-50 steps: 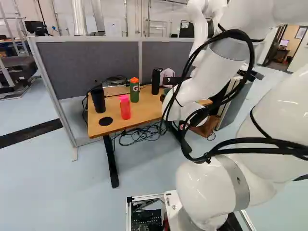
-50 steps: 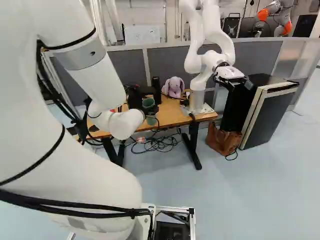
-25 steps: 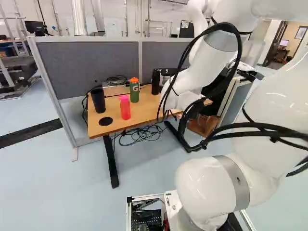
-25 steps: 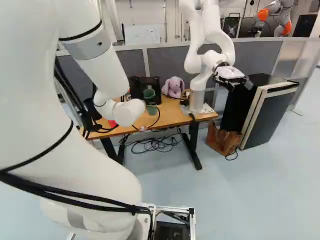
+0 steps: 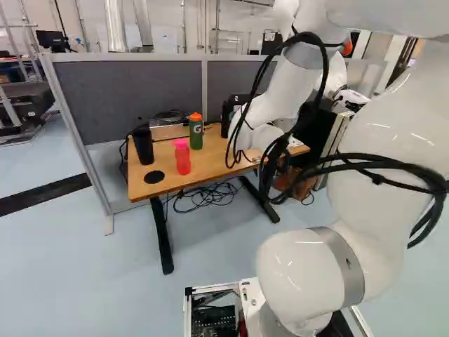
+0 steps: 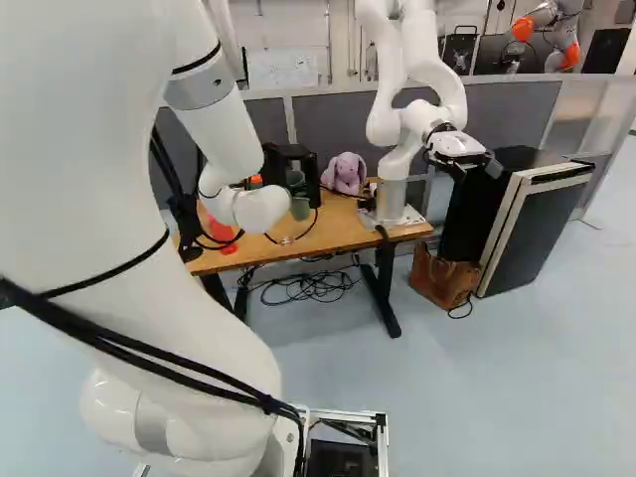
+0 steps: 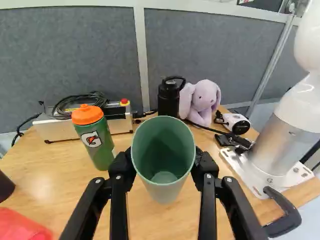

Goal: Place the green cup on the table

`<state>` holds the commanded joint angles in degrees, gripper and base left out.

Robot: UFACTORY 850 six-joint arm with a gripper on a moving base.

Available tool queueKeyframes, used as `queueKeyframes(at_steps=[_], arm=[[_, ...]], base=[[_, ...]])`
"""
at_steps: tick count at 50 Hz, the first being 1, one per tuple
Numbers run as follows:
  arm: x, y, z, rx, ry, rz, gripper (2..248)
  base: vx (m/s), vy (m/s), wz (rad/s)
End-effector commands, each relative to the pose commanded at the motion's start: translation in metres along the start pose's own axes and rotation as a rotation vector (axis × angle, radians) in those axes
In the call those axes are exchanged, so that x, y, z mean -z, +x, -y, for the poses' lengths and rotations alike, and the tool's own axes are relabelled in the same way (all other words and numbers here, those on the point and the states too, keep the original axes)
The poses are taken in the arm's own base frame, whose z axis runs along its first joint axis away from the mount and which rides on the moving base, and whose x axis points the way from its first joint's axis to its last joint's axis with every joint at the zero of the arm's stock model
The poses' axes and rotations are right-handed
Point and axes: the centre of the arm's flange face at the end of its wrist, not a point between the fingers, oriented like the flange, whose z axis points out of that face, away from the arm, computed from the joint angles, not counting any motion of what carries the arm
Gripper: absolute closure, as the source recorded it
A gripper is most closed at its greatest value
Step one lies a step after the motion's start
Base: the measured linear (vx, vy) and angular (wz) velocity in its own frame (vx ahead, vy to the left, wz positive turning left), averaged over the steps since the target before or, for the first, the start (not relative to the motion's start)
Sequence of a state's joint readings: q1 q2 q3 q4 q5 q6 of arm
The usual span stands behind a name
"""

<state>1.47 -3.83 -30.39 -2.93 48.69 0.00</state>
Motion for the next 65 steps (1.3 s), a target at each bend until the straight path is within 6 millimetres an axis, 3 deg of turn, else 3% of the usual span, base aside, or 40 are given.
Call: queueKeyframes(at_steps=[35, 65], arm=[[-0.071, 0.008, 0.008, 0.029, 0.042, 0.063, 125], [-0.136, -0.012, 0.014, 0.032, 0.054, 0.095, 125]], base=[[0.000, 0.000, 0.000], [0.000, 0.000, 0.000]])
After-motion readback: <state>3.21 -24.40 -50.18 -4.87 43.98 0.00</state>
